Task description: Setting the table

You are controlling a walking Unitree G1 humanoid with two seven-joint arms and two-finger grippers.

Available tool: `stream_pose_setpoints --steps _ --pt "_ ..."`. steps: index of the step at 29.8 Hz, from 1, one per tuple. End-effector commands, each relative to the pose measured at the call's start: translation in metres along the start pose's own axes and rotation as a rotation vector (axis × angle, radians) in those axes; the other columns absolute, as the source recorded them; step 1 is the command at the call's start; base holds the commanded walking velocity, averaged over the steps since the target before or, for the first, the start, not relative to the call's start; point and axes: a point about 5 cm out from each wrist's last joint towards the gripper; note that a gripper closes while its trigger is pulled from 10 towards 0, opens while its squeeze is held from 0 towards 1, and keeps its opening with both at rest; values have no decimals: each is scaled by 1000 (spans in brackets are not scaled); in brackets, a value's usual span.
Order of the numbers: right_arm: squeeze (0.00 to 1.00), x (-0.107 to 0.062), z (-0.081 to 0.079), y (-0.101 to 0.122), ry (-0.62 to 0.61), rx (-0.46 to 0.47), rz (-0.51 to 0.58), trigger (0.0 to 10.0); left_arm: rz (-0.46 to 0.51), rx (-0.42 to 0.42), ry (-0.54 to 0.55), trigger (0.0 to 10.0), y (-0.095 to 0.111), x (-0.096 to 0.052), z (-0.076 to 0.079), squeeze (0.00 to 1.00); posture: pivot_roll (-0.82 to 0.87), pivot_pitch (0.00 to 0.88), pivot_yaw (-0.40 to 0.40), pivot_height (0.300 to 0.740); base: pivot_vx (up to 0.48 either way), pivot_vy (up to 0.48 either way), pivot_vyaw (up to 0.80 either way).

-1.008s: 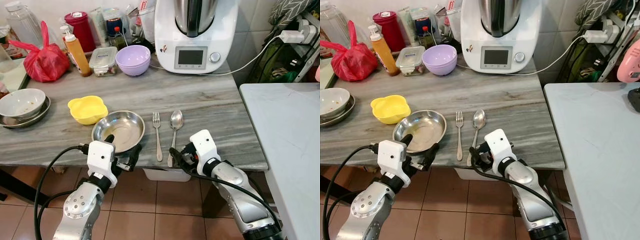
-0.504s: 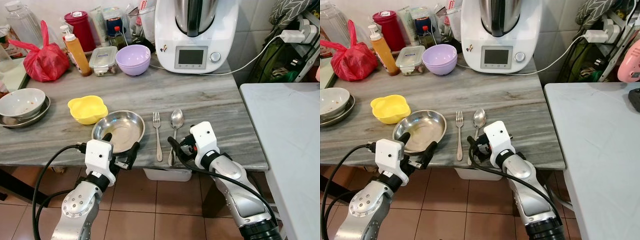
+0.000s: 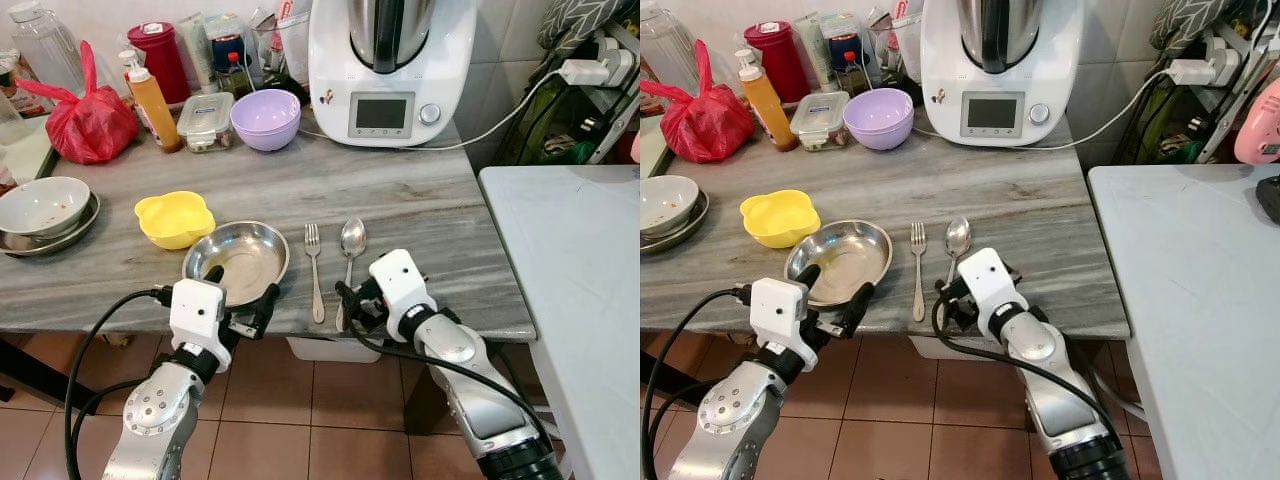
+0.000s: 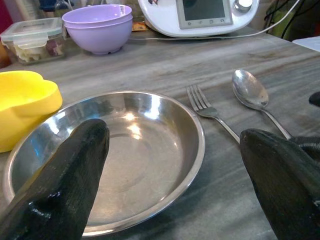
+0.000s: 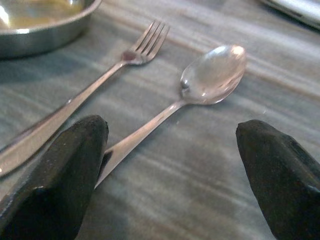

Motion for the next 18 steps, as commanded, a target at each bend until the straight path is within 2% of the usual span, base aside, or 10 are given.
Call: stream_pose_setpoints --steps 1,6,18 --pt "20 3 -6 1 16 -2 -11 10000 -3 9 16 10000 0 -2 -4 0 -66 104 92 740 0 0 0" --pt "0 8 -13 3 43 -20 -24 10000 -3 8 15 10000 -1 -2 -3 0 -66 104 92 740 0 0 0" --pt "0 14 -20 9 72 -30 -11 10000 -7 5 17 10000 -2 -3 -2 0 -58 105 85 740 0 0 0"
Point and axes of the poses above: a point about 5 cm out from each wrist's last joint towards the gripper, its own x axis pointing out of the wrist towards the gripper, its own y axis along the axis of the wrist's last joint, z = x × y, and after that the axes turned 11 degrees about -x, right-handed
